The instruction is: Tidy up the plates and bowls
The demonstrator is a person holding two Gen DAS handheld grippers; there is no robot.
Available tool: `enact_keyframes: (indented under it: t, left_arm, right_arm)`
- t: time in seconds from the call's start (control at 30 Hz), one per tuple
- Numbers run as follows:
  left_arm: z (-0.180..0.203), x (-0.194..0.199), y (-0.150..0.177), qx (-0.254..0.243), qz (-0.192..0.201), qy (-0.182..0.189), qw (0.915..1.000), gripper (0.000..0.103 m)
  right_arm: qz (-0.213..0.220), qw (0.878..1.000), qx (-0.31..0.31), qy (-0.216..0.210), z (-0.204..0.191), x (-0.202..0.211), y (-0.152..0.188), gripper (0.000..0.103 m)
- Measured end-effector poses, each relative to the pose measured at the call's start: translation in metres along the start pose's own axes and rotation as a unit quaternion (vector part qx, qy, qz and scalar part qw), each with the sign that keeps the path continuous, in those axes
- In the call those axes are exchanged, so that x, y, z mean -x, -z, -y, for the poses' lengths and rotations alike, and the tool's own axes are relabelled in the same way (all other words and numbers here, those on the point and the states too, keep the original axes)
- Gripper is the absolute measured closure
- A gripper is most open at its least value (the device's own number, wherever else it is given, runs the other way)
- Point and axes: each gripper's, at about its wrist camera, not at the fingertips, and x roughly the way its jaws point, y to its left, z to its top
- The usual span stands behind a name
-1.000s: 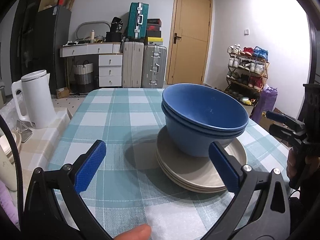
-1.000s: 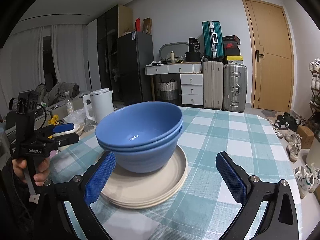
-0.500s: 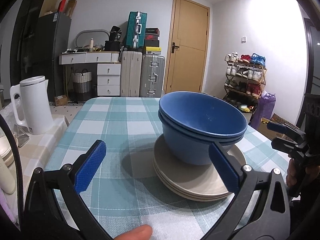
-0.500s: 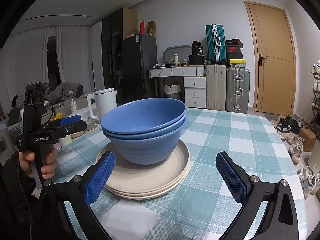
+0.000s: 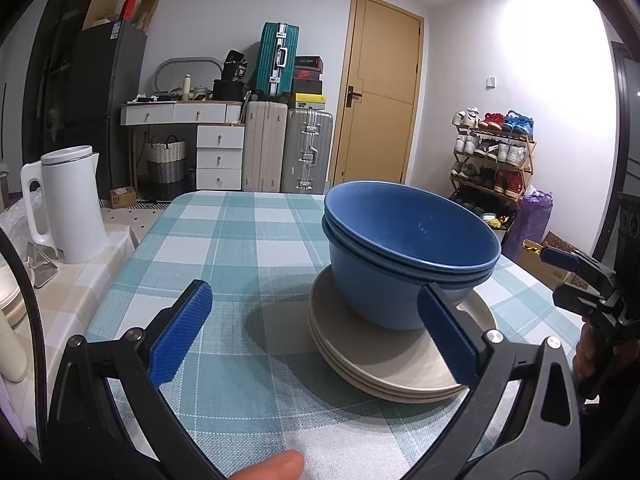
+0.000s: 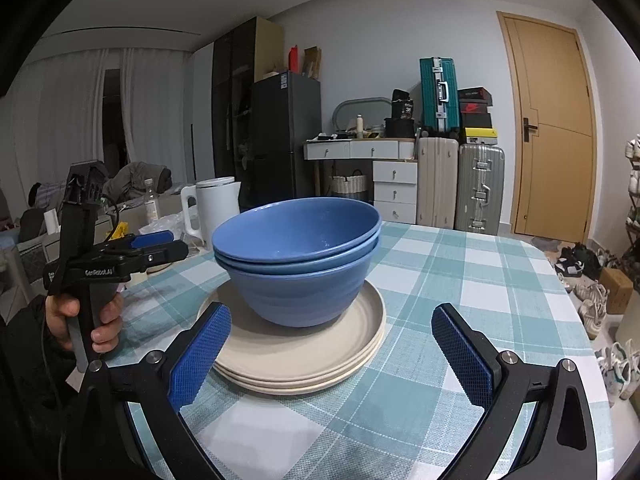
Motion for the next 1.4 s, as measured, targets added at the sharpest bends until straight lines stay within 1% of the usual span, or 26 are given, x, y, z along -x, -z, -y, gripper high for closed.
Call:
enact_keyframes:
  t: [0.7,1.4]
  left_arm:
    - [0.011,0.000,0.004,-0.026,0.002,-0.001,0.9997,0.000]
    - [0.013,0.001,0.005,-0.021,0.000,0.002,0.9998,0.000]
  right_arm:
    - [0.010,1.000,0.000,-0.007,0.001,0.000,-0.001,0.001]
    - [0.007,1.000,0.005,-0.013,-0.002,0.000,0.001,0.001]
